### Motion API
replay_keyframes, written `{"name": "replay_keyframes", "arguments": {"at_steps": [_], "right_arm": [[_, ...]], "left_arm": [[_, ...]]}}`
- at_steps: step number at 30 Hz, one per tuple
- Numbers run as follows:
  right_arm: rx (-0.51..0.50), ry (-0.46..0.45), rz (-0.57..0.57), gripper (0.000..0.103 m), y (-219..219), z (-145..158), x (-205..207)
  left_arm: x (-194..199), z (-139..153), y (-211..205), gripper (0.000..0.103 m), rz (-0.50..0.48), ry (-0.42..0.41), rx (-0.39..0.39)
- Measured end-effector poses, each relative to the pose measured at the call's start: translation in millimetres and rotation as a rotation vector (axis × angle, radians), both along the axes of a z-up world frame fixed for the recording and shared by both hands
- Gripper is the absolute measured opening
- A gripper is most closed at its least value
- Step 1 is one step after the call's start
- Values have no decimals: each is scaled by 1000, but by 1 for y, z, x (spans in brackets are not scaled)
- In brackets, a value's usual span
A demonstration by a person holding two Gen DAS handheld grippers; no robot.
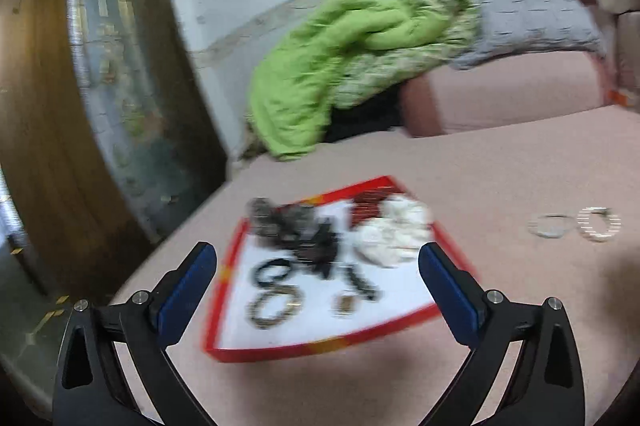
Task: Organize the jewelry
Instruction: 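Withdraw both open tools from the tray toward the pearl bracelets, then grasp the pearl bracelet with green bead with the right tool while the left grasps the pale blue bead bracelet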
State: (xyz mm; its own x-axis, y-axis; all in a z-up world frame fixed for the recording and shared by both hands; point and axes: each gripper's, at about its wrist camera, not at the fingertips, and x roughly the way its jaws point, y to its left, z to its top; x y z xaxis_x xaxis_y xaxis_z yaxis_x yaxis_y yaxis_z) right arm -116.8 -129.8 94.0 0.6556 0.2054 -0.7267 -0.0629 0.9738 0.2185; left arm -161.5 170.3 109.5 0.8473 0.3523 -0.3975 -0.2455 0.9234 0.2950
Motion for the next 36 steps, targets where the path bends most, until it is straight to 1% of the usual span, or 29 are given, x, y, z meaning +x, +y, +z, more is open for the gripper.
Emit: {"name": "replay_keyframes", "arguments": {"at_steps": [2, 3, 4, 5, 6, 7, 10, 11, 12, 14, 15, 19, 20, 22, 24, 25, 27, 28, 29, 30, 31, 32, 33, 35, 36], "right_arm": [[7, 25, -15, 91, -9, -3, 3], [16, 34, -20, 91, -13, -5, 5], [22, 48, -25, 91, -17, -7, 7], [33, 68, -30, 91, -21, -10, 10], [52, 87, -33, 91, -25, -14, 13], [77, 107, -33, 88, -29, -18, 18], [174, 161, -48, 74, -40, -29, 28], [202, 175, -51, 71, -42, -31, 32], [212, 185, -54, 70, -41, -33, 36], [207, 193, -65, 68, -37, -36, 45], [205, 197, -70, 68, -33, -37, 50], [202, 234, -89, 57, -23, -45, 75], [186, 251, -95, 54, -18, -50, 82], [165, 278, -103, 51, -14, -57, 94], [148, 303, -108, 46, -10, -65, 103], [125, 300, -105, 43, -7, -66, 106], [43, 293, -92, 37, 2, -66, 113], [15, 292, -85, 30, 4, -66, 116], [-29, 294, -76, 20, 8, -68, 118], [-85, 291, -67, 17, 12, -68, 119], [-118, 282, -56, 13, 15, -68, 118], [-136, 275, -49, 10, 15, -67, 117], [-135, 271, -50, 10, 14, -66, 116], [-115, 260, -59, 10, 7, -63, 114], [-96, 245, -65, 10, 2, -59, 112]], "left_arm": [[2, -3, -8, 101, -49, 14, -30], [5, -5, -13, 101, -78, 41, -54], [10, -8, -17, 101, -107, 87, -73], [15, -11, -24, 101, -131, 139, -72], [19, -15, -30, 101, -146, 181, -56], [20, -17, -34, 101, -150, 192, -46], [19, -17, -47, 101, -177, 195, -45], [18, -18, -52, 101, -189, 197, -54], [19, -19, -54, 101, -210, 219, -77], [27, -24, -53, 101, -227, 268, -125], [28, -26, -54, 101, -230, 279, -136], [30, -25, -54, 101, -234, 270, -170], [32, -25, -55, 101, -233, 273, -177], [34, -26, -56, 101, -248, 287, -193], [36, -26, -61, 101, -263, 289, -189], [37, -26, -65, 101, -277, 290, -184], [38, -26, -72, 101, -299, 290, -170], [39, -26, -75, 101, -310, 296, -171], [42, -27, -79, 100, -326, 309, -183], [44, -27, -81, 98, -331, 319, -192], [48, -27, -84, 92, -336, 332, -206], [51, -27, -86, 87, -337, 338, -212], [56, -27, -88, 84, -335, 355, -226], [67, -27, -91, 69, -335, 380, -254], [76, -28, -93, 67, -326, 399, -272]]}}
